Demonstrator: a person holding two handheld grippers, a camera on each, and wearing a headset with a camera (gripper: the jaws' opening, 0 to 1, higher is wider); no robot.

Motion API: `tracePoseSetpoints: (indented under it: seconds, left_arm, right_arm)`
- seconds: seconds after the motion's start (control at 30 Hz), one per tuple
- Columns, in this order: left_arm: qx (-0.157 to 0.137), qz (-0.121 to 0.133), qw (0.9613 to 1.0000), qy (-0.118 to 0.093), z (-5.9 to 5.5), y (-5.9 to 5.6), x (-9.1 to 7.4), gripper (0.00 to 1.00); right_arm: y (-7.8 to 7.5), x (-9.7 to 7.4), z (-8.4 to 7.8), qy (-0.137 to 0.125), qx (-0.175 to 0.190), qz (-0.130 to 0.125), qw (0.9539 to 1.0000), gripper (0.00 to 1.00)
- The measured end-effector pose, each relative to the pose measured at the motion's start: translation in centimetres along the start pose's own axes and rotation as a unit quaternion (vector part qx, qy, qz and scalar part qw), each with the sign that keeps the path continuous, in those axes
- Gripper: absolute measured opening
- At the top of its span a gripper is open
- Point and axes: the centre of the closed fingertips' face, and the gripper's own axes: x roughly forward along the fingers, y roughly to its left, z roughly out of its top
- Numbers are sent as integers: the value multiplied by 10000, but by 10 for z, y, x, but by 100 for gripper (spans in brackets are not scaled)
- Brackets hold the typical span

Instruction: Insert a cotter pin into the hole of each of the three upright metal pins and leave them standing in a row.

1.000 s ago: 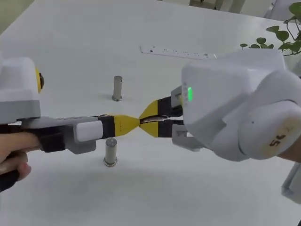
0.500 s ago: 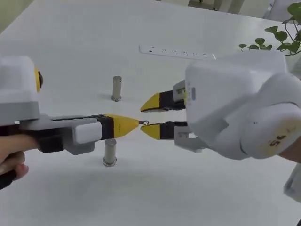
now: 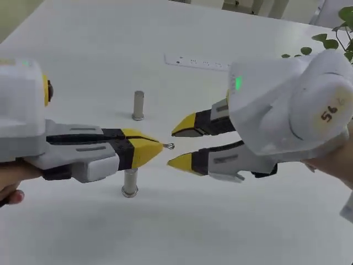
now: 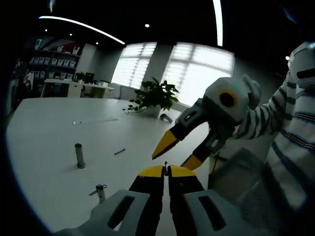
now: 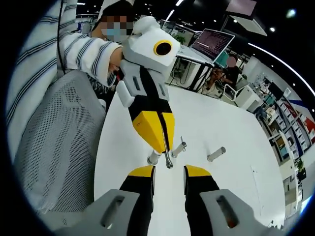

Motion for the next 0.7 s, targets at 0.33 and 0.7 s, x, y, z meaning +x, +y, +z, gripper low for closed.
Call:
tracePoseSetpoints:
  seconds: [0.33,0.7]
  left_arm:
    - [1022,-206,9945,126,4,-11,2,0]
    - [1590,-369,9861,308,-3,-15,3,0]
  right_arm:
    - [5,-4,4,-302,741,250,9965,14]
    - [17,-4,4,-299,786,502,9952,1]
